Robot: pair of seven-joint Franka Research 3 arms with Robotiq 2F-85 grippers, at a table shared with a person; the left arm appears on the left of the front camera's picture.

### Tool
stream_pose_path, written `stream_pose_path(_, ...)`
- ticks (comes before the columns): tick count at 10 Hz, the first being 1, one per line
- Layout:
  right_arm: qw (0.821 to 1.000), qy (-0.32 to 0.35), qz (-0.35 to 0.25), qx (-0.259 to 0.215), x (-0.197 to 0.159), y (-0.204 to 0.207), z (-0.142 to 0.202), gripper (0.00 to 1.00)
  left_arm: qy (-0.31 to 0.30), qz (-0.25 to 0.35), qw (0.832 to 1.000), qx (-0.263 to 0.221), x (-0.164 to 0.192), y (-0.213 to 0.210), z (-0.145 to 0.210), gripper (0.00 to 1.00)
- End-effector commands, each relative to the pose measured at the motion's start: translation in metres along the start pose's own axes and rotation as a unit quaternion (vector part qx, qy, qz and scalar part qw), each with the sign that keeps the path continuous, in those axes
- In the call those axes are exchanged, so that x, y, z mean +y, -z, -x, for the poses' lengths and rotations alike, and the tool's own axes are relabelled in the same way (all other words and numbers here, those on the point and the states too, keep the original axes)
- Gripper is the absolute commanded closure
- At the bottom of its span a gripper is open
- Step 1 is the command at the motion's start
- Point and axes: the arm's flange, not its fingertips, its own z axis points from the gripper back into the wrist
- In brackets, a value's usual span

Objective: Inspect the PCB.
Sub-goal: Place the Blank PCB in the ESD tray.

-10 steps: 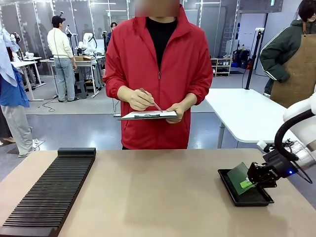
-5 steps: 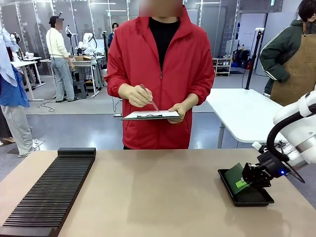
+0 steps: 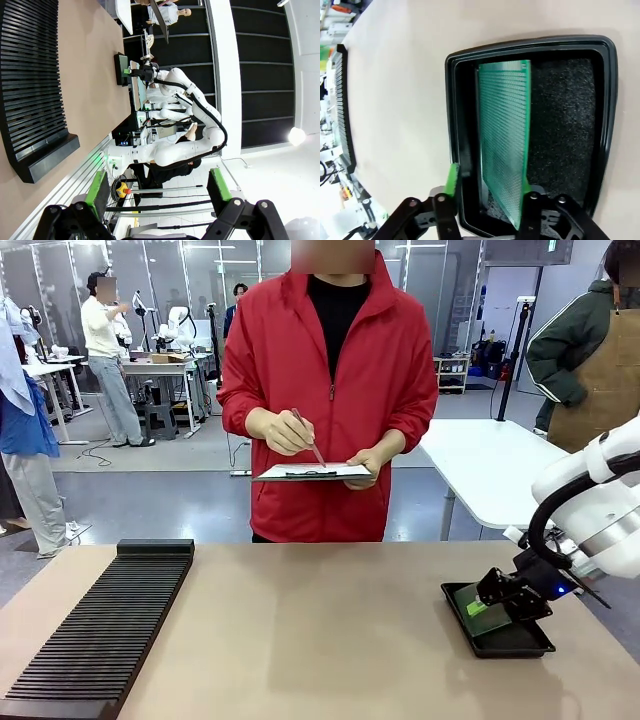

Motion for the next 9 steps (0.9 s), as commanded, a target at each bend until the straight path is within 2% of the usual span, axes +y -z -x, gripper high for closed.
stream_pose_path(1, 0.999, 0.011, 0.037, -0.016, 0.012, -0.008, 0.01, 0.03, 0.001, -0.004, 1.0, -0.001, -0.001, -0.001, 0.001, 0.0)
stream_pose_path(2, 0.999, 0.012, 0.045, -0.021, 0.015, -0.015, 0.013, 0.0, 0.001, -0.004, 1.0, -0.001, -0.001, -0.001, 0.001, 0.0)
stream_pose_path(8, 0.996, 0.014, 0.07, -0.047, 0.037, -0.045, 0.018, 0.0, 0.001, -0.004, 1.0, -0.001, -0.001, -0.001, 0.001, 0.0)
stream_pose_path(9, 0.998, 0.004, 0.049, -0.035, 0.027, -0.041, 0.013, 0.0, 0.001, -0.004, 1.0, -0.001, -0.001, -0.001, 0.001, 0.0)
